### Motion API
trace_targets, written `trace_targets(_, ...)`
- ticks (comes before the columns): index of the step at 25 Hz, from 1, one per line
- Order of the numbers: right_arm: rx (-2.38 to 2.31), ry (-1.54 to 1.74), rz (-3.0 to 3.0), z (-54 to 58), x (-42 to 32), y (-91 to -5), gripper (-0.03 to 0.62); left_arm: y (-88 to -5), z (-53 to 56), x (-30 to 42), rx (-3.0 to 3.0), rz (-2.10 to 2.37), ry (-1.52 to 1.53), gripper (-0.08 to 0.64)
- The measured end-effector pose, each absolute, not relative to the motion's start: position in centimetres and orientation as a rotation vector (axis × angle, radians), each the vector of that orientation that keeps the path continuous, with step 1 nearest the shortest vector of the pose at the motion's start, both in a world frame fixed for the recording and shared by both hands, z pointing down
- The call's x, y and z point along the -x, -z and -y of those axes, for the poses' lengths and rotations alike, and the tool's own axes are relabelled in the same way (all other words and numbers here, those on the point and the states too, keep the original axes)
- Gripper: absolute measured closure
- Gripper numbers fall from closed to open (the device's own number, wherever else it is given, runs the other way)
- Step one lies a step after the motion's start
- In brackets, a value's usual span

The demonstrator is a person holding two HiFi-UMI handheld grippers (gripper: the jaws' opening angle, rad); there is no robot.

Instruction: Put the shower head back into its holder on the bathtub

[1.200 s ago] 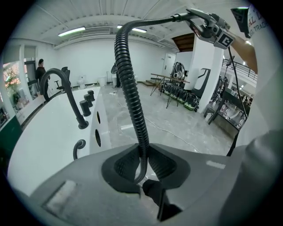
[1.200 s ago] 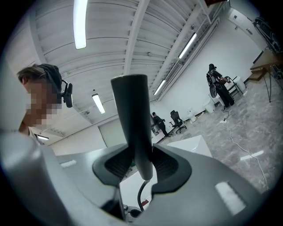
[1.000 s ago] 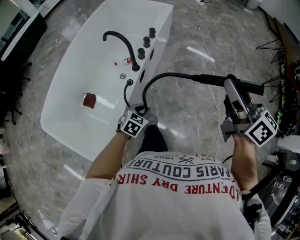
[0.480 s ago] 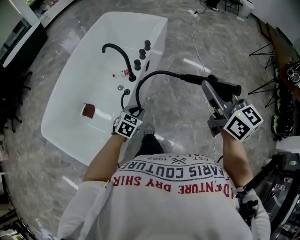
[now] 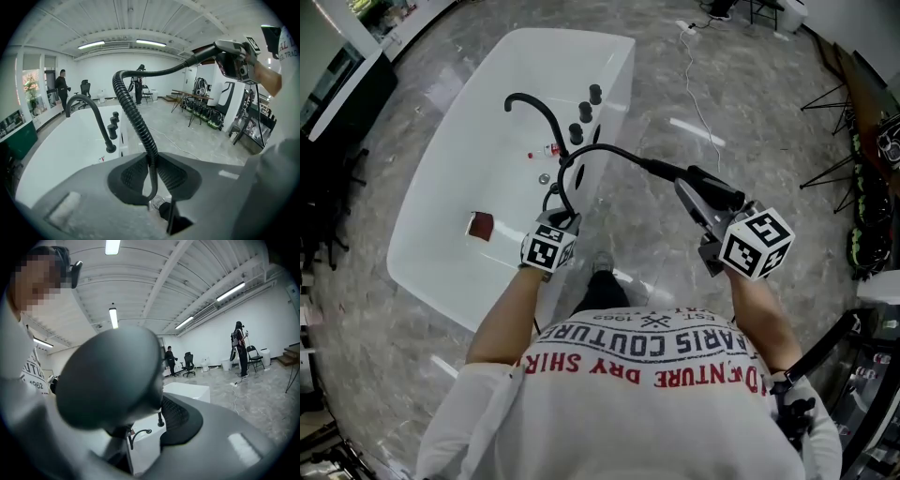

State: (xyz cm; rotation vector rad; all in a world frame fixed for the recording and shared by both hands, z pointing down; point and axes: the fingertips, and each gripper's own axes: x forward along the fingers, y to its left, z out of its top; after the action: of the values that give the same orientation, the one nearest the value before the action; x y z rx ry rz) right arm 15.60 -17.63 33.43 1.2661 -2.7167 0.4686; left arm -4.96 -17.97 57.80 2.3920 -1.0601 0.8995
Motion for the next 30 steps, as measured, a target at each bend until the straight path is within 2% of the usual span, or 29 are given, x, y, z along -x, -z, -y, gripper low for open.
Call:
trace_targets(11,-1.237,-0.514,2.693,18.3,-15.7,-35.5,0.454,-55.7,20.6,6.8,-2.383,1.146,-0.874,0.494)
trace_targets(30,-1.193,-0.596,2.698,20.8,-15.4,-37.8,0.454,-44.3,30.2,11.3,-2.49,1.424,-0.703,0.494)
